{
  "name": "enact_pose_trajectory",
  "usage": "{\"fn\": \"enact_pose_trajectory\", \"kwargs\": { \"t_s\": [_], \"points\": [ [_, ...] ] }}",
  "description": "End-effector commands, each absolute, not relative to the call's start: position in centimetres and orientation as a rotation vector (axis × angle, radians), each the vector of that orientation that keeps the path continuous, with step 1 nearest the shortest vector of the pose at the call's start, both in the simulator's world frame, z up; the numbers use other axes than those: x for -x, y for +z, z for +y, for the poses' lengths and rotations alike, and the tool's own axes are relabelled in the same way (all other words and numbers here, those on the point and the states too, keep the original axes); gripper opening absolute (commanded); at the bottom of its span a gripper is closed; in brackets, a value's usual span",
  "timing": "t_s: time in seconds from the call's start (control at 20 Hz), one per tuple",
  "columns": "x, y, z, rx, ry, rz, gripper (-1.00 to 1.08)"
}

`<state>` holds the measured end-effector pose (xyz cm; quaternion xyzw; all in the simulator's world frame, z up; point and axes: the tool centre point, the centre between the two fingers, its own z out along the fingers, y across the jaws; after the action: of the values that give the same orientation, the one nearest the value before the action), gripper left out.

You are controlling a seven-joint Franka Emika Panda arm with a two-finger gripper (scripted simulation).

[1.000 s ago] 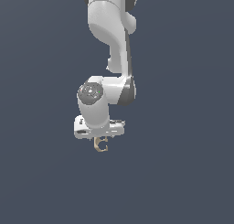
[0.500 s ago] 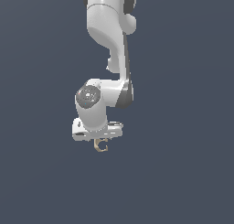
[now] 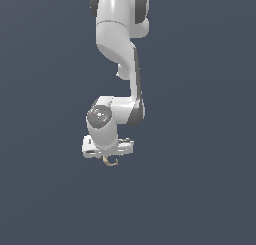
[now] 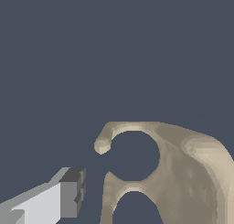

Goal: Pick up the object and move it to a goal position.

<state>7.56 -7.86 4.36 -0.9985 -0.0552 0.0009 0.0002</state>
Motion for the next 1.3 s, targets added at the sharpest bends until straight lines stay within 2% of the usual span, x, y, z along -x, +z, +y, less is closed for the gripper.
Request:
{"fn": "enact_pose_trajectory", "kwargs": {
  "t_s": [0.0,0.15,0.2,0.85,1.25],
  "points": [
    [-7.6,3.9,-7.9,3.137,0.000,-0.174,1.00],
    [-7.7,3.9,-7.9,3.137,0.000,-0.174,1.00],
    [-7.7,3.9,-7.9,3.137,0.000,-0.174,-1.00],
    [-7.8,4.2,-7.7,3.137,0.000,-0.174,-1.00],
    [-8.1,8.1,-5.0,3.137,0.000,-0.174,-1.00]
  ]
}}
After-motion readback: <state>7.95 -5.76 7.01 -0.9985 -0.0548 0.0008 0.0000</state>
